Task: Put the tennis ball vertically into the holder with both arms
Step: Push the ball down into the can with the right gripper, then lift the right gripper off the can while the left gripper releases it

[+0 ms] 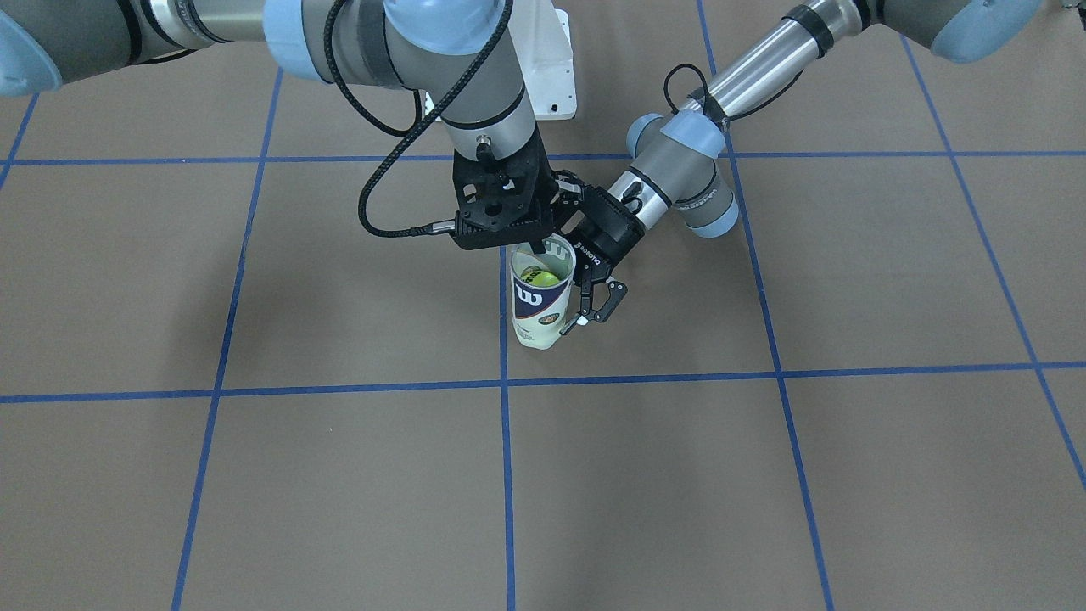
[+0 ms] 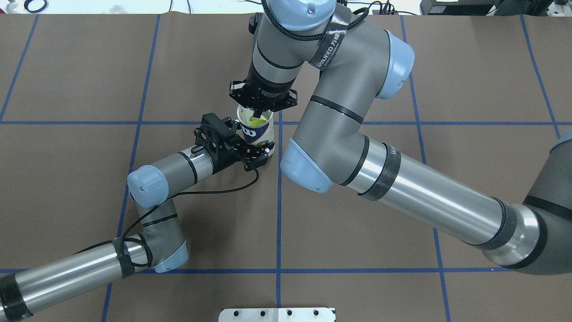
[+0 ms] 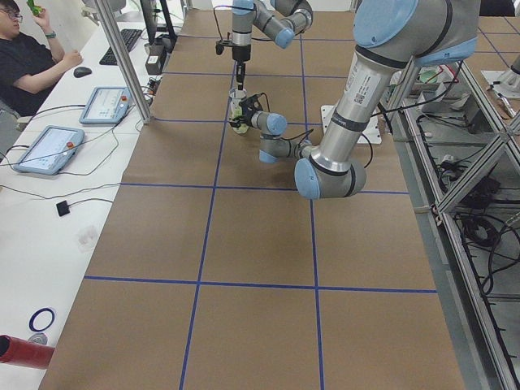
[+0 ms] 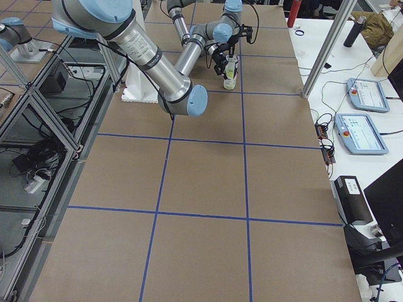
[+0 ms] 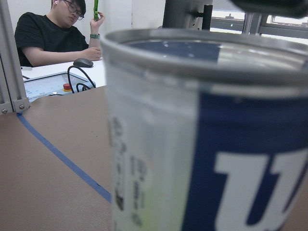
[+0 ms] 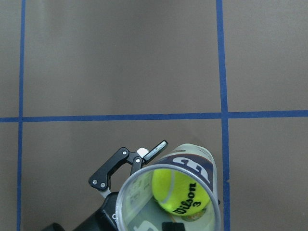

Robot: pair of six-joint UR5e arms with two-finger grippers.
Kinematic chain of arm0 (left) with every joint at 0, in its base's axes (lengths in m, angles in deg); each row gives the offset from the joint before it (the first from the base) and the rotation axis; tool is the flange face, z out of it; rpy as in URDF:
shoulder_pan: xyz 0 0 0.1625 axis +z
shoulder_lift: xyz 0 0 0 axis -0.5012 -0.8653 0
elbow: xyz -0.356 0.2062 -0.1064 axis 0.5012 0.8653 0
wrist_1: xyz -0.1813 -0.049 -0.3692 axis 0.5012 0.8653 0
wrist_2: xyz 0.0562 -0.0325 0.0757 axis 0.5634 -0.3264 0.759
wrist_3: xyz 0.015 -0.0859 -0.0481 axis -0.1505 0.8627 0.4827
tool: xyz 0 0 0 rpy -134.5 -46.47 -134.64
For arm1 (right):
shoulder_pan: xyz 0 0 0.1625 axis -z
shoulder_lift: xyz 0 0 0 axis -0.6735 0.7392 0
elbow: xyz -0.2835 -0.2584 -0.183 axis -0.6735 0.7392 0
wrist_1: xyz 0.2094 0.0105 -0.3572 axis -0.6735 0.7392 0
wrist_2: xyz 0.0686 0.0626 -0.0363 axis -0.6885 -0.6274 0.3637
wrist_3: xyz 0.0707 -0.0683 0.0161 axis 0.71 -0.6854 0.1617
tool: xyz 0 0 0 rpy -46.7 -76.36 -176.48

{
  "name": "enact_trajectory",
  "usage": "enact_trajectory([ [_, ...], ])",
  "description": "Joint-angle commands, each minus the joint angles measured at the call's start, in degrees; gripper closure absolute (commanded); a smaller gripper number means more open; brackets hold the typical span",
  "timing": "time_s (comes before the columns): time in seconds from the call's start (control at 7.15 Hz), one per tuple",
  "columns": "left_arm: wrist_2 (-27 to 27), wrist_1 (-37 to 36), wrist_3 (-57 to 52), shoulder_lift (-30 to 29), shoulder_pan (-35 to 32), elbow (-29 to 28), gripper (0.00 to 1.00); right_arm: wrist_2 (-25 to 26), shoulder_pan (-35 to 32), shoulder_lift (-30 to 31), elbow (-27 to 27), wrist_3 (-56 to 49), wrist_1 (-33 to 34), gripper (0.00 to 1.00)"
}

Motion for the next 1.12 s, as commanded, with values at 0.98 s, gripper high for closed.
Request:
enact_trajectory([
  [0.98,-0.7,-0.1,0.1,4.0,-0.4,4.1,0.01,-3.6,-4.0,-0.3,-3.1,2.7,0.4,0.00],
])
